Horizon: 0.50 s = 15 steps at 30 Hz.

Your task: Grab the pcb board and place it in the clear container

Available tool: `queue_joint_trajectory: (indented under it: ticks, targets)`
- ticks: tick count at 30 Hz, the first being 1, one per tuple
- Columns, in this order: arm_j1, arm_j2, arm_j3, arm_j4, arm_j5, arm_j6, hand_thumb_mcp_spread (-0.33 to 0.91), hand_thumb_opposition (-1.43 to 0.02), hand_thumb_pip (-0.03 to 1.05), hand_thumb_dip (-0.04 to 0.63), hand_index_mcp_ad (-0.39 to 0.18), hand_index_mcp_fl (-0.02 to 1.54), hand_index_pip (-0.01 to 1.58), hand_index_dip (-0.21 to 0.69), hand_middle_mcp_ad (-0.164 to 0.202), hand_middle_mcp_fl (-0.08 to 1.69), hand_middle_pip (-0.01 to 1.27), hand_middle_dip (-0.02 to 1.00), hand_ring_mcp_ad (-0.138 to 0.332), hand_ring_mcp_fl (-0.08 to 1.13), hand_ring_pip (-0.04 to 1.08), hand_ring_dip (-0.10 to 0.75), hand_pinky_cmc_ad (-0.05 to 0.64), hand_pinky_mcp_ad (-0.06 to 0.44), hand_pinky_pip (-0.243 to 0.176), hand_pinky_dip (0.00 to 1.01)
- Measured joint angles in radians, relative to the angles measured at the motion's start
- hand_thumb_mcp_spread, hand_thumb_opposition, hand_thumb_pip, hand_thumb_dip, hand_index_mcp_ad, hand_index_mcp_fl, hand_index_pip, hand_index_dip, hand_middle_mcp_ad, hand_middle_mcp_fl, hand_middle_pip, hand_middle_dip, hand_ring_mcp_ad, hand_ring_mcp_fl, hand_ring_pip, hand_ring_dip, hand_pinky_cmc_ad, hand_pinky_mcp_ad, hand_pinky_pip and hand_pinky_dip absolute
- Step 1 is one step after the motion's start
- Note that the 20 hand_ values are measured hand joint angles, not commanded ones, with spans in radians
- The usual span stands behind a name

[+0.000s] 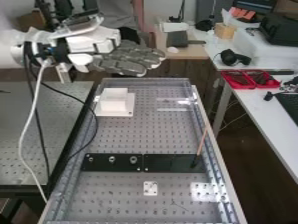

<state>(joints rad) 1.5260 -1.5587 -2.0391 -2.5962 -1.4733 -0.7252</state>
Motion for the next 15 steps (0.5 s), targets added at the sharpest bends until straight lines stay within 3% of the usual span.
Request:
queue_joint_trajectory:
  ticks: [7, 12, 15]
  targets:
    - [-0.006, 0.002, 0.016, -0.036, -0.002, 0.01, 0.53, -0.78, 0.33, 0.236, -0.152, 0.25, 0.48, 0.321, 0.051, 0.04, 0.14, 0.16, 0.195, 0.01, 0.1, 0.012, 0.314, 0.15, -0.077, 0.18]
    - [0.002, 0.015, 0.029, -0.081, -0.023, -0.018, 0.53, -0.77, 0.33, 0.236, -0.155, 0.25, 0.43, 0.318, 0.051, 0.04, 0.14, 0.16, 0.195, 0.01, 0.1, 0.012, 0.314, 0.15, -0.077, 0.18]
    - [0.003, 0.019, 0.039, -0.107, -0.04, -0.007, 0.53, -0.76, 0.33, 0.236, -0.152, 0.25, 0.42, 0.321, 0.052, 0.04, 0.14, 0.16, 0.195, 0.01, 0.1, 0.012, 0.316, 0.15, -0.077, 0.18]
